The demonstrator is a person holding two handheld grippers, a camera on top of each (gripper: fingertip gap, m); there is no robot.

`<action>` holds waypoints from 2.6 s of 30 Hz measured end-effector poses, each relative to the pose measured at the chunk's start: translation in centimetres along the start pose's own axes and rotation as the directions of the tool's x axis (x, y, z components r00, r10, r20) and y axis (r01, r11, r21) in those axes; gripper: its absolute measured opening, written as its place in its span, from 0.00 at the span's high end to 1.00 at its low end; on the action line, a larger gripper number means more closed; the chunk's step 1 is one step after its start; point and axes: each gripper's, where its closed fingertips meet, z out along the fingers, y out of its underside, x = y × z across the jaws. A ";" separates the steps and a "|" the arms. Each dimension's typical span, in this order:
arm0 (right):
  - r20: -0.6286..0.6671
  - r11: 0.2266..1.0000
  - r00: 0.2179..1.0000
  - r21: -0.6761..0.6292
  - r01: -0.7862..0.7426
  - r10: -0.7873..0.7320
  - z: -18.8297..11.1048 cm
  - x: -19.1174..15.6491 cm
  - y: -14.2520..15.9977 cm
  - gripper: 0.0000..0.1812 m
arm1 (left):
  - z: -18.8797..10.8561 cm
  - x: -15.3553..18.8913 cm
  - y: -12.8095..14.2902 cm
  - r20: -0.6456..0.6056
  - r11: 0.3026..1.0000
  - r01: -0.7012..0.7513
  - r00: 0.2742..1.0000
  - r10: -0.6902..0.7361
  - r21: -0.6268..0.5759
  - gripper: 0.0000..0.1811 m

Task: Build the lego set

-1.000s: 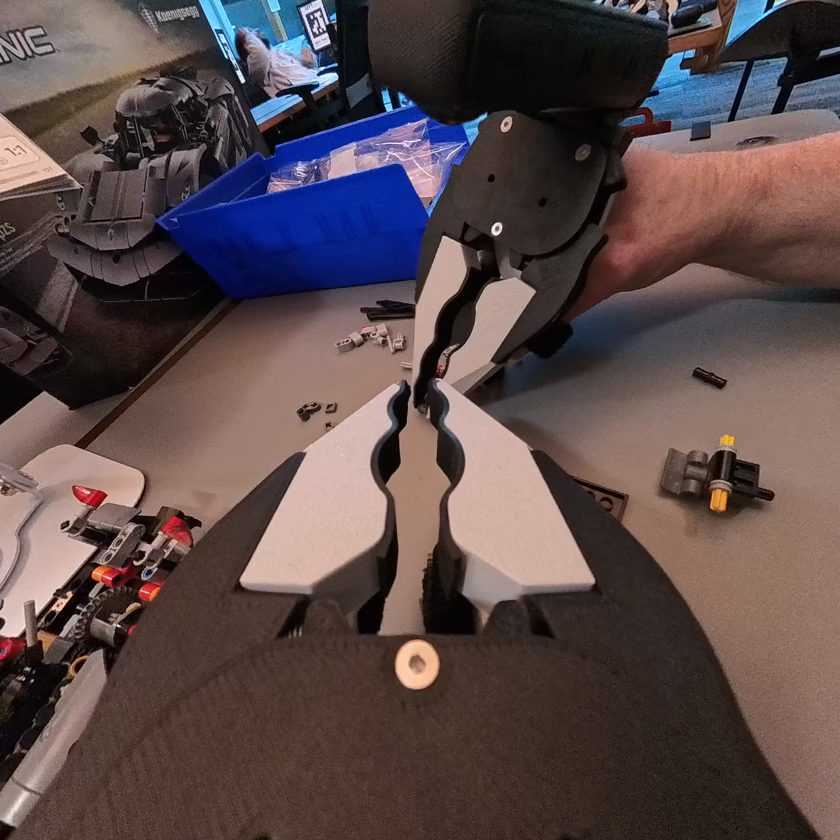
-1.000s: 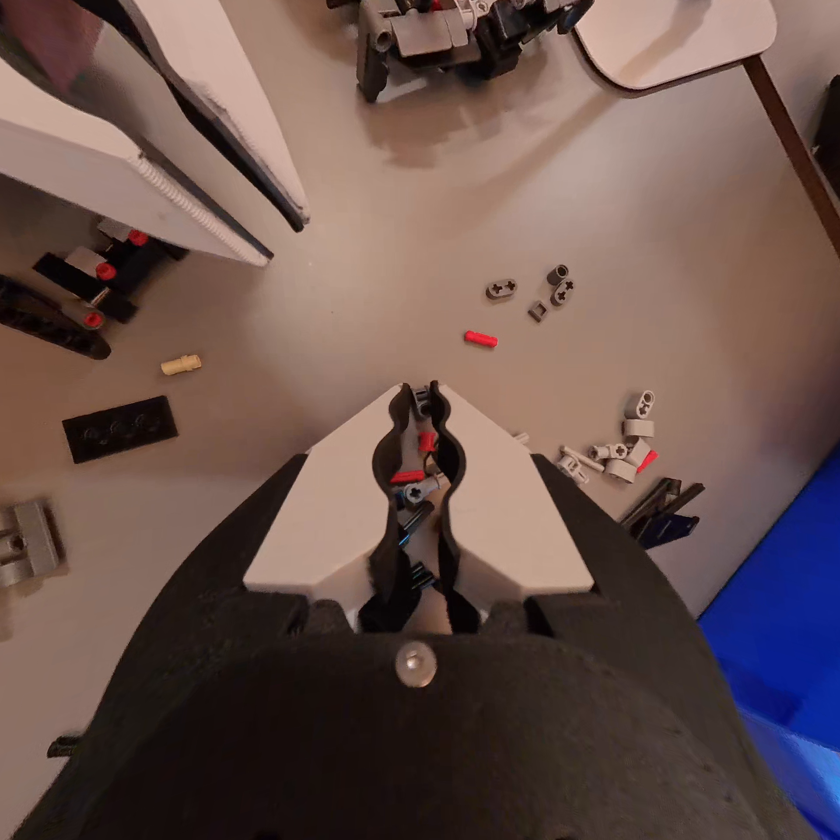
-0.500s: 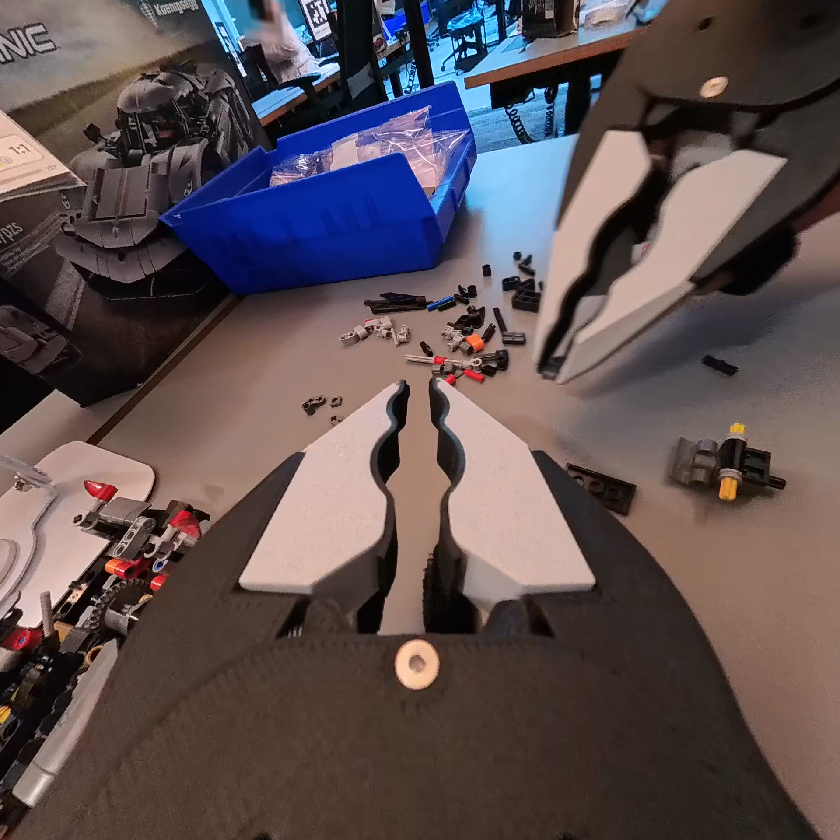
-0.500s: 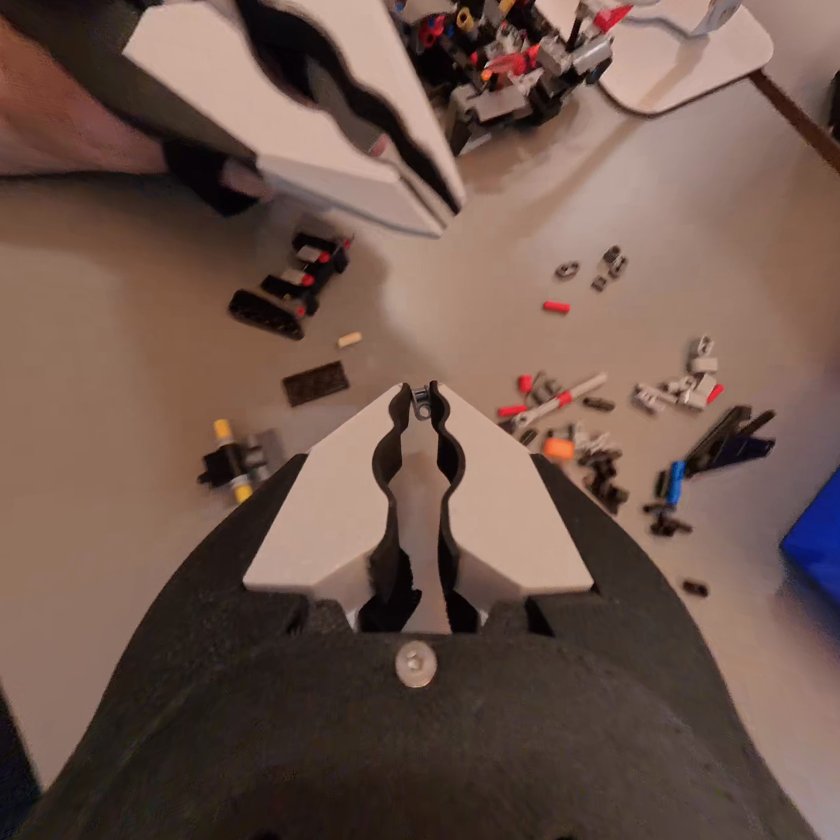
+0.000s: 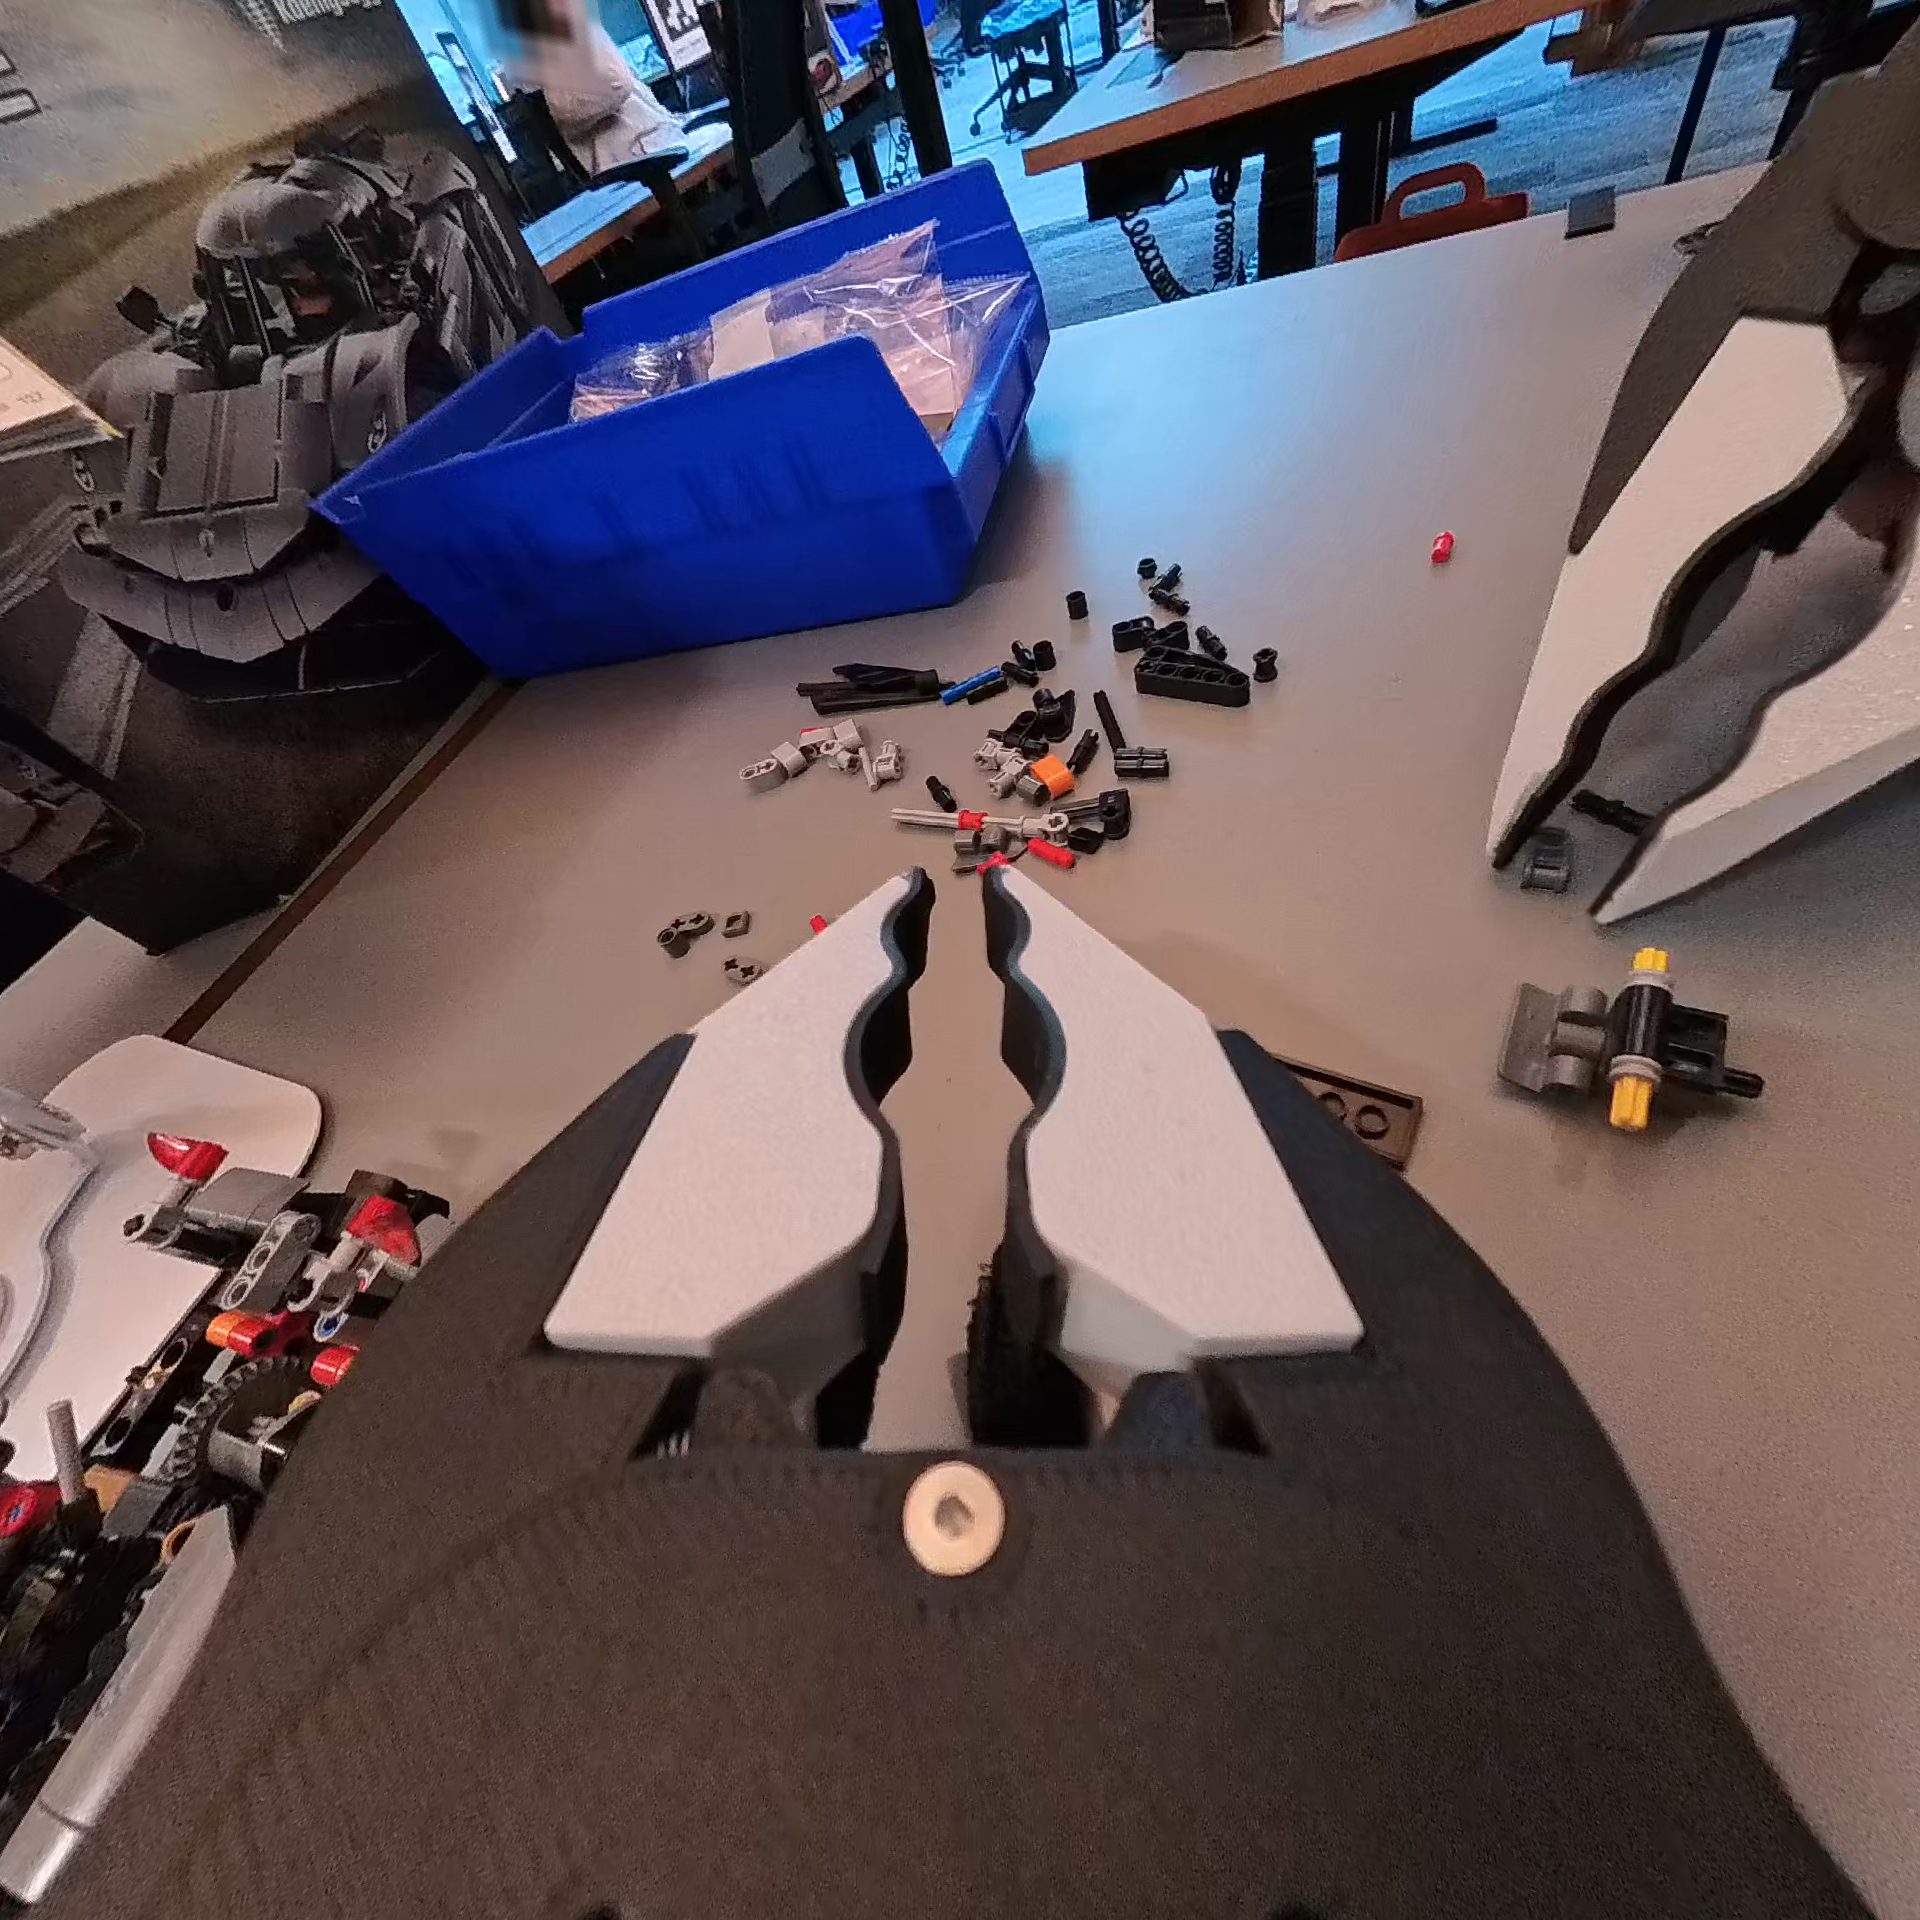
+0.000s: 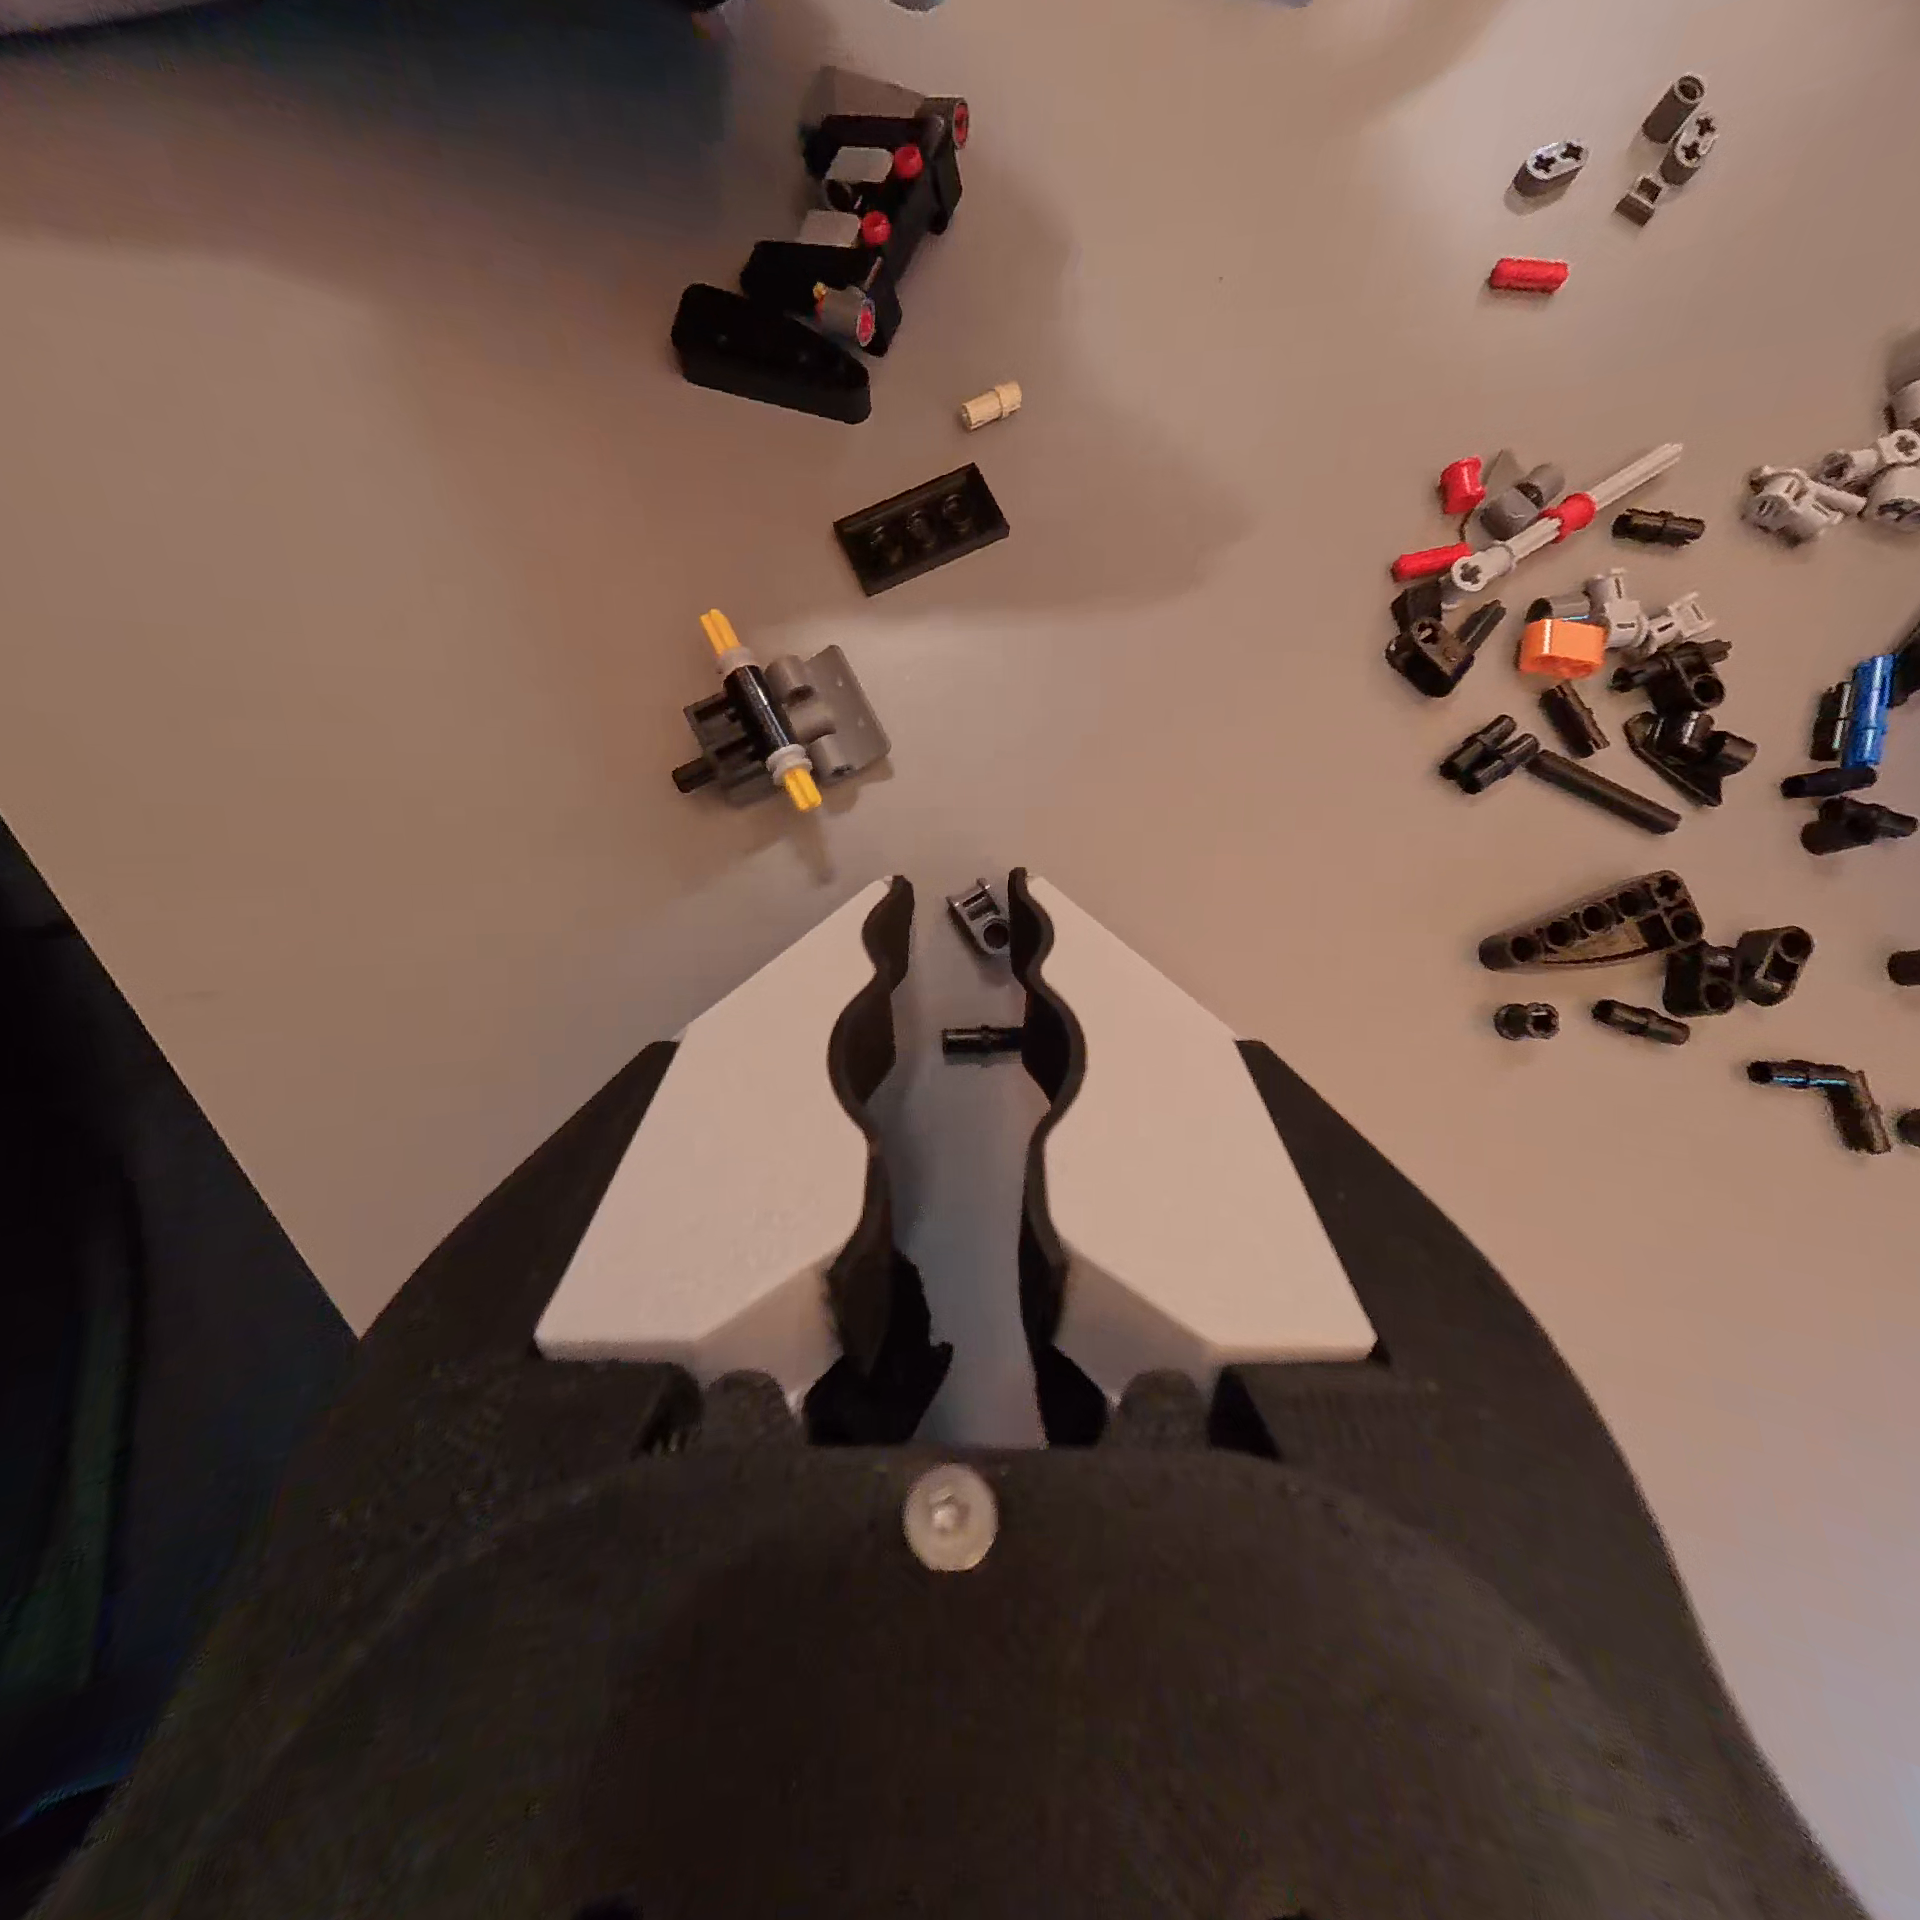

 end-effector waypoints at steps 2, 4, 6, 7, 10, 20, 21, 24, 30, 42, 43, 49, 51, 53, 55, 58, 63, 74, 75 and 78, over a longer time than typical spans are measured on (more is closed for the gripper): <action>-0.001 1.000 1.000 -0.004 0.008 -0.008 -0.2 0.0 0.0 0.89 | 0.0 0.3 0.0 -0.015 1.000 -0.014 1.000 0.013 -0.002 0.94; 0.022 1.000 1.000 0.004 0.003 -0.003 -0.5 -0.2 0.0 0.87 | -0.1 0.8 -0.2 -0.030 0.999 -0.039 0.999 0.039 0.000 0.93; 0.037 1.000 0.999 0.005 -0.008 0.008 -0.7 -0.1 0.2 0.84 | -0.1 1.2 -0.4 -0.038 0.998 -0.068 0.997 0.068 -0.002 0.93; 0.038 1.000 0.999 0.004 -0.012 0.012 -0.7 0.0 0.3 0.84 | 0.0 1.3 -0.4 -0.041 0.997 -0.079 0.996 0.079 -0.006 0.93; 0.039 1.000 0.999 -0.015 -0.025 0.026 -0.7 0.2 0.7 0.87 | 0.1 2.0 -0.3 -0.065 0.995 -0.097 0.993 0.096 -0.012 0.93; 0.080 1.000 0.997 -0.001 -0.020 0.020 -0.4 -1.0 0.6 0.95 | 0.3 2.3 0.1 -0.084 0.995 -0.095 0.992 0.092 -0.027 0.93; 0.083 1.000 0.996 -0.001 -0.018 0.018 -0.4 -1.1 0.6 0.97 | 0.3 2.3 0.1 -0.084 0.995 -0.096 0.992 0.093 -0.029 0.93; 0.072 1.000 0.997 -0.008 -0.004 0.005 -0.4 -1.3 0.5 0.99 | 0.3 2.3 0.0 -0.083 0.995 -0.098 0.992 0.095 -0.029 0.93; 0.068 1.000 0.997 -0.003 -0.028 0.028 -0.2 -1.9 0.3 0.99 | 0.3 2.5 0.1 -0.092 0.994 -0.105 0.991 0.101 -0.035 0.93; 0.067 0.998 0.996 0.011 -0.054 0.053 -0.2 -2.1 0.2 0.93 | 0.4 2.5 0.3 -0.095 0.994 -0.099 0.991 0.095 -0.040 0.93; 0.067 0.999 0.996 0.012 -0.053 0.052 -0.2 -2.0 0.2 0.93 | 0.4 2.5 0.3 -0.094 0.995 -0.097 0.991 0.093 -0.039 0.93; 0.067 0.999 0.997 0.011 -0.038 0.037 -0.2 -2.0 0.2 0.95 | 0.4 2.4 0.3 -0.096 0.995 -0.087 0.992 0.083 -0.038 0.93; 0.070 0.999 0.997 0.014 -0.039 0.038 -0.2 -2.0 0.2 0.96 | 0.4 2.4 0.4 -0.096 0.995 -0.088 0.992 0.084 -0.039 0.93; 0.074 0.999 0.997 0.015 -0.038 0.037 -0.2 -1.9 0.3 0.97 | 0.5 2.4 0.4 -0.096 0.995 -0.087 0.992 0.083 -0.039 0.93; 0.074 0.999 0.997 0.014 -0.032 0.031 -0.3 -1.8 0.3 0.97 | 0.5 2.4 0.4 -0.097 0.996 -0.085 0.992 0.081 -0.039 0.93; 0.059 0.999 0.998 0.017 -0.035 0.034 -0.5 -1.6 0.3 0.92 | 0.5 2.4 0.4 -0.096 0.996 -0.085 0.992 0.081 -0.039 0.93; 0.052 0.999 0.998 0.018 -0.036 0.035 -0.8 -2.0 0.5 0.88 | 0.5 2.5 0.3 -0.098 0.996 -0.085 0.992 0.081 -0.038 0.93; 0.035 0.999 0.999 0.032 -0.020 0.019 -0.3 -1.5 0.1 0.85 | 0.5 2.4 0.5 -0.100 0.996 -0.075 0.993 0.071 -0.041 0.93; 0.032 0.999 0.999 0.029 -0.014 0.014 -0.2 -1.4 0.0 0.84 | 0.5 2.4 0.5 -0.099 0.996 -0.076 0.992 0.072 -0.040 0.94; 0.044 1.000 0.999 0.027 -0.005 0.004 0.1 -1.6 -0.2 0.86 | 0.5 2.4 0.4 -0.100 0.996 -0.076 0.992 0.071 -0.040 0.94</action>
